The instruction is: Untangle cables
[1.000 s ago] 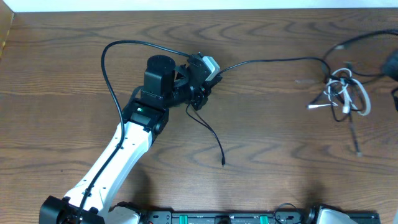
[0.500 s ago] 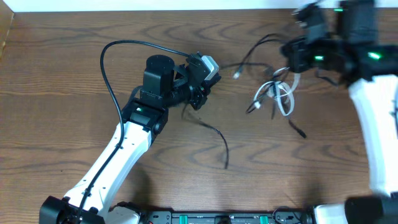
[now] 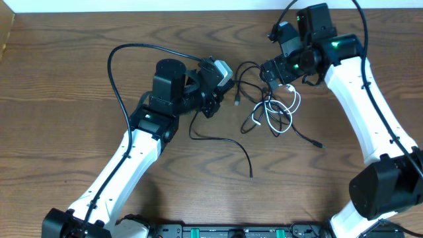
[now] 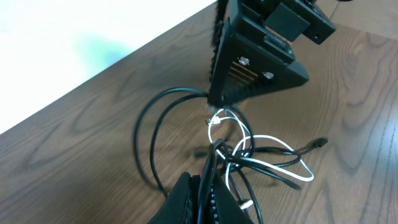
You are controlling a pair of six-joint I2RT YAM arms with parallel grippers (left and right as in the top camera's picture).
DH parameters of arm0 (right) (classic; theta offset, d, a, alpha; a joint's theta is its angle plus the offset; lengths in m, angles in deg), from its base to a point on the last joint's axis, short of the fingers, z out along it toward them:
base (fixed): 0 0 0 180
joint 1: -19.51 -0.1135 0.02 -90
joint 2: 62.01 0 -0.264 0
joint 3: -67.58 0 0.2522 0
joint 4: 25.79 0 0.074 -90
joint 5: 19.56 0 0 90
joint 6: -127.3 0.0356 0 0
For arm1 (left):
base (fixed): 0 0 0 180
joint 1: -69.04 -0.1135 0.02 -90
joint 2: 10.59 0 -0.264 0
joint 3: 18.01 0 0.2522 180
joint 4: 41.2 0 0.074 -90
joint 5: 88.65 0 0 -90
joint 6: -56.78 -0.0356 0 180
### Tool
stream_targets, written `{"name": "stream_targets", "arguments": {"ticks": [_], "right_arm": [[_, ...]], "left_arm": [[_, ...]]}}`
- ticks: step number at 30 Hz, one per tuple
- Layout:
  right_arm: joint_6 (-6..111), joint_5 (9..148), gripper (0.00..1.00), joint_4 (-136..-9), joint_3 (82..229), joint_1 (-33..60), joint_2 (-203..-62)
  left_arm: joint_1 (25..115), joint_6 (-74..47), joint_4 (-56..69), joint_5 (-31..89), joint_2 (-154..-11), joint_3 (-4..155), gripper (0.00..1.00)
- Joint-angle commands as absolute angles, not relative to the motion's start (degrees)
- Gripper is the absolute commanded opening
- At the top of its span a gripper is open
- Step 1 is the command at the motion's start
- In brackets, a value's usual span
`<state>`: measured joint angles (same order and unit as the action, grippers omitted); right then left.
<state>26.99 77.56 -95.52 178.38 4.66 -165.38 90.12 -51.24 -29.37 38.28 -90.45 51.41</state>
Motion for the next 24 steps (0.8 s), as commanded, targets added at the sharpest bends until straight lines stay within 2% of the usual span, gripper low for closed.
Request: {"name": "stream_targets", "arguments": {"ticks": [1,3,4,8,12,13,14,16,17,20,24], "right_arm": [[37.7,55.1,0.99,-97.7,179.3,5.3,-161.7],[46.2,45.5,0.99,-101.4,179.3,6.2,-161.0],[48.3,45.1,0.99,-103.0,179.3,6.6,-161.0],[42.1,62.2,0.99,-107.4,179.1,7.1,-161.5],[39.8,70.1,0.99,-110.1,179.0,7.0,-161.8],[39.8,71.0,0.99,-110.6,179.0,7.0,-161.9],[39.4,71.9,0.99,-110.9,178.7,6.9,-162.0],[37.3,73.1,0.99,-111.1,178.1,6.4,-162.5],[36.2,73.3,0.99,-111.0,177.5,6.0,-162.7],[34.8,73.2,0.99,-109.8,175.0,5.5,-163.1],[29.7,73.3,0.99,-105.6,170.4,5.6,-163.1]], "left_arm": [[89.8,-51.2,-29.6,38.2,-90.7,51.7,0.07],[89.8,-51.2,-29.6,38.2,-90.7,51.7,0.08],[89.8,-51.2,-29.6,38.2,-90.7,51.7,0.08],[89.8,-51.2,-29.6,38.2,-90.7,51.7,0.07],[89.9,-50.4,-29.6,38.2,-90.7,51.7,0.08],[89.9,-49.3,-29.6,38.2,-90.7,51.7,0.16],[89.9,-47.5,-29.6,38.2,-90.7,51.7,0.31],[89.9,-43.9,-29.1,38.2,-90.7,51.7,0.54],[89.8,-43.2,-28.3,38.2,-90.7,51.7,0.59],[89.8,-43.5,-23.8,37.0,-90.8,51.7,0.62],[89.8,-43.7,-18.7,20.8,-90.8,51.7,0.66]]}}
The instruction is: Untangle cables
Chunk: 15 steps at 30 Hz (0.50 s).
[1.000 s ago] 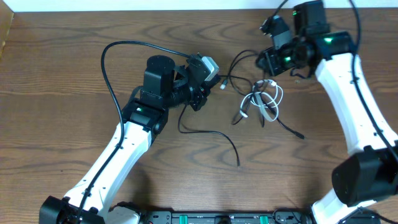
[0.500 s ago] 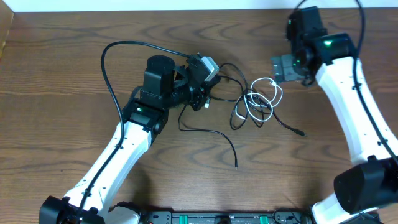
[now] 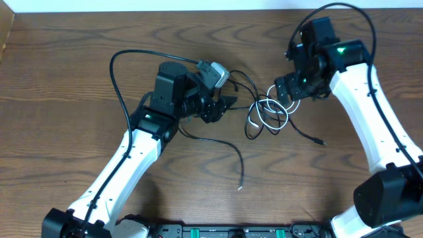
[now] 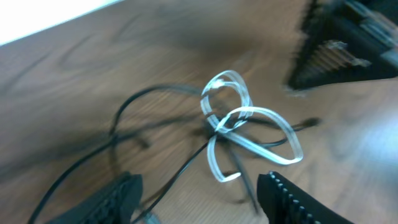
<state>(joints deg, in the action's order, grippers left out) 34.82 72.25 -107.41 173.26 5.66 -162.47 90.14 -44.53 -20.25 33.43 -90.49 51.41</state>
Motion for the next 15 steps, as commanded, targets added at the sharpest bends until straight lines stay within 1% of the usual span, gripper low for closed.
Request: {"name": "stream_targets", "arguments": {"ticks": [1,3,6,15], "right_arm": [[28.2,73.5,0.99,-104.6,169.4,5.5,-163.2],[26.4,74.1,0.99,-102.9,167.4,5.5,-163.2],[26.0,74.1,0.99,-99.8,164.7,5.5,-163.2],[26.0,75.3,0.99,-91.4,160.4,5.5,-163.4]], "left_arm": [[89.8,-44.2,-18.1,16.4,-90.8,51.7,0.67],[89.8,-46.2,-17.2,9.9,-90.8,51.7,0.67],[89.8,-46.9,-16.5,4.8,-90.8,51.7,0.67],[90.0,-46.8,-15.9,4.9,-90.7,51.7,0.67]]}}
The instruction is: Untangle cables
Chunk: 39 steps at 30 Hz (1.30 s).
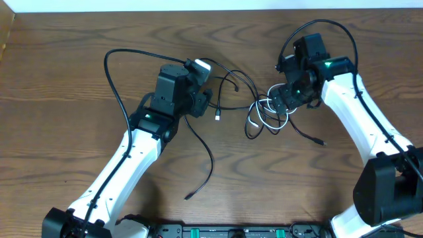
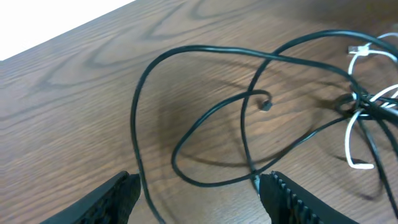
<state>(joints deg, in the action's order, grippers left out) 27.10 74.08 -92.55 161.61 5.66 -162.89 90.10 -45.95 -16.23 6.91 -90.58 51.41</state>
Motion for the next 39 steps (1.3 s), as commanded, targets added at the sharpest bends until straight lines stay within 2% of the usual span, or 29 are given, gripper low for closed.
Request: {"name": "stream_targets", "arguments": {"ticks": [1,5,20,28,36,39], "right_arm": [[26.0,75.3,0.99,-90.5,160.0,5.5,-163.4],[25.6,75.3,0.99,-87.0,158.4,5.6,-163.4],[11.6,75.1,0.99,-72.8,149.7,7.0,-163.4],[11.4,75.6,0.99,-67.6,147.3,9.3,-164.2],[11.4,78.1,0.99,-67.0,147.3,9.1,-171.5],[11.5,78.1,0.93,-66.9,147.3,8.9,-173.9]], "left_arm": [[90.0,-46.8,-15.7,4.9,-90.6,51.7,0.68],[90.0,-46.8,-14.8,4.9,-90.6,51.7,0.7],[90.0,-46.8,-14.6,5.4,-90.6,51.7,0.71],[90.0,-46.8,-14.6,5.4,-90.6,51.7,0.71],[90.0,-46.8,-14.6,5.4,-90.6,51.7,0.71],[90.0,-46.8,-14.6,5.4,-90.6,51.7,0.71]]}}
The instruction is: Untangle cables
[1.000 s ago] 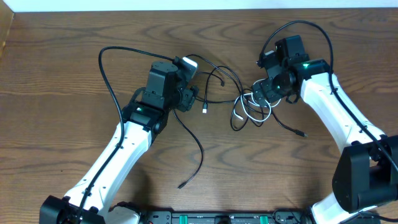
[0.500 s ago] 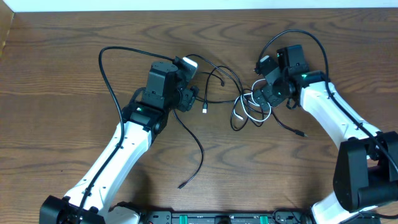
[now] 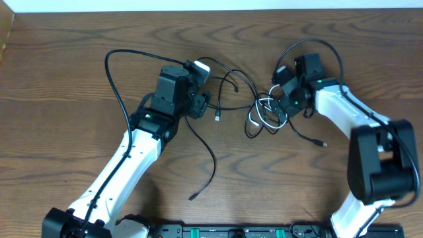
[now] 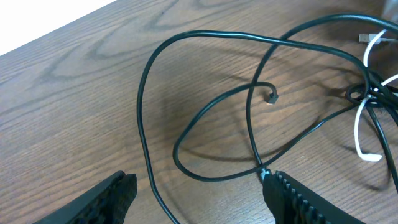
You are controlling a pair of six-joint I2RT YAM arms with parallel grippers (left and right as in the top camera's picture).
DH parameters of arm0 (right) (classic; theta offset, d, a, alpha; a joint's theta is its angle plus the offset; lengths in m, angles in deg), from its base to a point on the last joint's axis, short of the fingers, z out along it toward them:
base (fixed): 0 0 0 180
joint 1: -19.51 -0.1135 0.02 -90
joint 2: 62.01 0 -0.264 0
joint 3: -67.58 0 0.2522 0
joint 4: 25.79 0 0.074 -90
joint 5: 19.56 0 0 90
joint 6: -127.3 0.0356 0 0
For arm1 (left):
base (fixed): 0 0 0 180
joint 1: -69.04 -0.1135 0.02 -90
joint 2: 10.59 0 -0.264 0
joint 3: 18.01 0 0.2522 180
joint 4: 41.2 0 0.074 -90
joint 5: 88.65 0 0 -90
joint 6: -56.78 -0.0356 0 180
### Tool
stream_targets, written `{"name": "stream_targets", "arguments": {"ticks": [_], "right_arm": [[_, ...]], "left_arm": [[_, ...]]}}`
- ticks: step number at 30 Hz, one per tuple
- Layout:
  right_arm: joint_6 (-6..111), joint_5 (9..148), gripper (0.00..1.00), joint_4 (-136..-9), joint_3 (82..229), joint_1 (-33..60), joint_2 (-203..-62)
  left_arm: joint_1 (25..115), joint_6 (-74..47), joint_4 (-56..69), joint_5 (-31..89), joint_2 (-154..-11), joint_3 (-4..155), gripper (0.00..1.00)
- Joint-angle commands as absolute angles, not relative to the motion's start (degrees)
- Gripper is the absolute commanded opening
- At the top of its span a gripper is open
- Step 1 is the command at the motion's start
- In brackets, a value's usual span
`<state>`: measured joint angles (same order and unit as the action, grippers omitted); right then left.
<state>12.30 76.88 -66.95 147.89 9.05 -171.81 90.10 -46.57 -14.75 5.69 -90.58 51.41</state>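
Note:
A black cable [image 3: 234, 74] runs in wide loops from my left gripper [image 3: 203, 104] to a knot with a white cable [image 3: 262, 111]. In the left wrist view the left gripper [image 4: 199, 208] stands open over the black cable [image 4: 138, 112], with a small plug [image 4: 272, 98] inside the loop and the white cable [image 4: 359, 124] at the right edge. My right gripper [image 3: 280, 99] sits low on the right side of the knot; its jaws are hidden under the wrist.
A second stretch of black cable [image 3: 213, 158] trails from under the left gripper toward the front of the wooden table [image 3: 66, 145]. Another black end with a plug [image 3: 321, 143] lies right of the knot. The arms' own black leads arc above each wrist.
The right arm has sunk lower and turned, its gripper still at the knot. The left gripper stays open in nearly the same place. The trailing cable end has shifted slightly right.
First my left gripper was shut on the black cable close to the knot, with the right gripper on the white loops. Then the left gripper was open beside the knot. Later it stood farther left, with the black cable drawn out in wide loops, as it is now.

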Motion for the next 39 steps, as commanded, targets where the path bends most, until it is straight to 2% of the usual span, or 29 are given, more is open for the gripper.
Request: {"name": "stream_targets", "arguments": {"ticks": [1,3,4,5,6,7,11,18,19,22,23,25,27,31,39], "right_arm": [[11.5,78.1,0.87,-66.9,147.3,8.9,-174.4],[11.5,78.1,0.7,-66.9,147.3,8.9,-174.6],[11.5,78.1,0.58,-66.9,147.3,8.9,-174.6],[11.8,78.1,0.4,-66.9,147.3,8.9,-174.5],[12.5,78.1,0.04,-66.8,147.4,8.9,-174.2],[13.5,78.1,0.01,-66.7,147.6,8.9,-174.1],[19.2,78.1,0.01,-66.8,148.1,8.9,-171.9],[20.6,78.1,0.01,-67.3,148.1,8.9,-166.6],[20.6,78.1,0.11,-67.2,148.1,8.9,-166.1],[20.6,78.1,0.5,-67.3,148.0,8.9,-165.8],[20.6,78.1,0.59,-67.5,148.0,8.9,-165.8],[20.6,78.1,0.69,-67.6,148.0,8.9,-165.8],[20.6,78.1,0.68,-67.6,148.0,8.9,-165.8],[20.6,78.1,0.58,-67.7,148.0,8.9,-165.8],[20.6,79.3,0.53,-67.6,148.0,8.9,-165.8]], "left_arm": [[90.0,-46.8,-14.6,5.4,-90.6,51.7,0.71],[90.0,-46.8,-14.6,5.4,-90.6,51.7,0.71],[90.0,-46.9,-14.6,5.4,-90.6,51.7,0.71],[90.0,-46.8,-14.6,5.4,-90.6,51.7,0.71],[90.0,-46.8,-14.6,5.4,-90.6,51.7,0.71],[90.0,-46.9,-14.6,5.4,-90.6,51.7,0.71],[90.0,-46.8,-14.6,5.4,-90.6,51.7,0.71],[90.0,-46.8,-14.6,5.4,-90.6,51.7,0.71],[90.0,-46.8,-14.6,5.4,-90.6,51.7,0.71],[90.0,-46.8,-14.6,5.4,-90.6,51.7,0.71],[90.0,-46.8,-14.6,5.4,-90.6,51.7,0.71],[90.0,-46.9,-14.6,5.8,-90.6,51.7,0.71],[90.0,-46.9,-14.6,7.0,-90.6,51.7,0.71],[90.0,-46.8,-14.6,7.4,-90.6,51.7,0.71],[90.0,-46.8,-14.6,7.4,-90.6,51.7,0.71]]}}
